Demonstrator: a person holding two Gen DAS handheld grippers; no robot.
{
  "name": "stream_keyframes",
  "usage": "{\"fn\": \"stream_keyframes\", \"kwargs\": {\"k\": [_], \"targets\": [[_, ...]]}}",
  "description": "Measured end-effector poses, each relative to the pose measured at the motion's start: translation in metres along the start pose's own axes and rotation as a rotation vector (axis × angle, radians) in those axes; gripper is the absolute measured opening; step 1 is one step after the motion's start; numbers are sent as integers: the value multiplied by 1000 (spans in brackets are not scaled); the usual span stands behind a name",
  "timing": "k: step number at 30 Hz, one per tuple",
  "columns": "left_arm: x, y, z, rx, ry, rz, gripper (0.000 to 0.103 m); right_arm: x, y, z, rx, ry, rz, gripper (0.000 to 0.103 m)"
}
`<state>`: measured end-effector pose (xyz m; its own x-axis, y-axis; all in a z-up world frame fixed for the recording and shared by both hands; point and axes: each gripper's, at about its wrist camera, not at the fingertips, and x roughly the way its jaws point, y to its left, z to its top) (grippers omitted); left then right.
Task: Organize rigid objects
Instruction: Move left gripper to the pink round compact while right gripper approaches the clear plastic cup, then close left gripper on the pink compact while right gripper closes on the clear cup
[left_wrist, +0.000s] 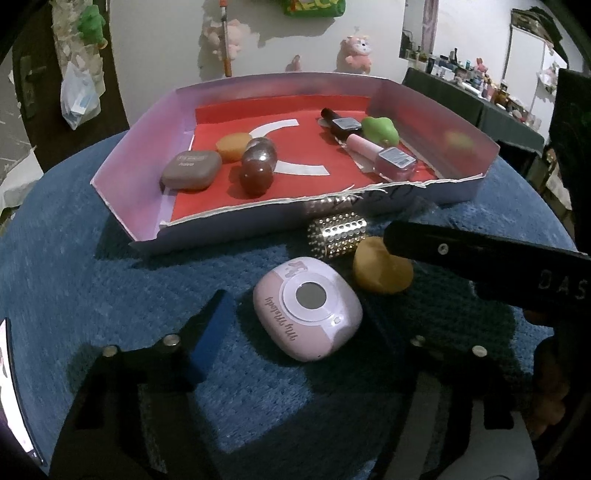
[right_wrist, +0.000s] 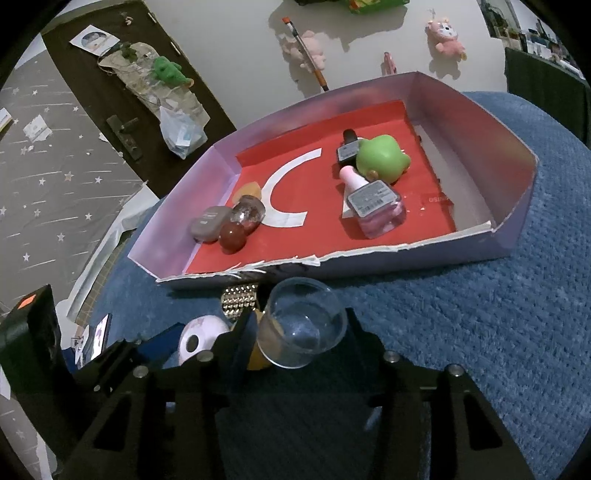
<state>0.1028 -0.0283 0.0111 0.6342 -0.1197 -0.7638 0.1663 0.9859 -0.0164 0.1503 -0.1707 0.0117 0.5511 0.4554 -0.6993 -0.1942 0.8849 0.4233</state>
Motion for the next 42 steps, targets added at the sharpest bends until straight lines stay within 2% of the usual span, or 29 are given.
{"fn": "stream_keyframes", "kwargs": {"k": [2,3,7,18,42], "targets": [[-1,-3,1,11,-1,-10,54,0,0,0,1,4,1,45],[-1,-5,1,20,-2,-9,54,1,1,0,0,4,-1,45],[-1,-6,1,30,-4,-10,54,0,1,0,-4,-1,-6,44],[-7,9,-2,-38,-8,-77,54,-9,-7,-5,8,-13,-16,43],[-33,14,-12,-71,-42,-111,54,-37,-3,-37,-6,-11,-3,43]]}}
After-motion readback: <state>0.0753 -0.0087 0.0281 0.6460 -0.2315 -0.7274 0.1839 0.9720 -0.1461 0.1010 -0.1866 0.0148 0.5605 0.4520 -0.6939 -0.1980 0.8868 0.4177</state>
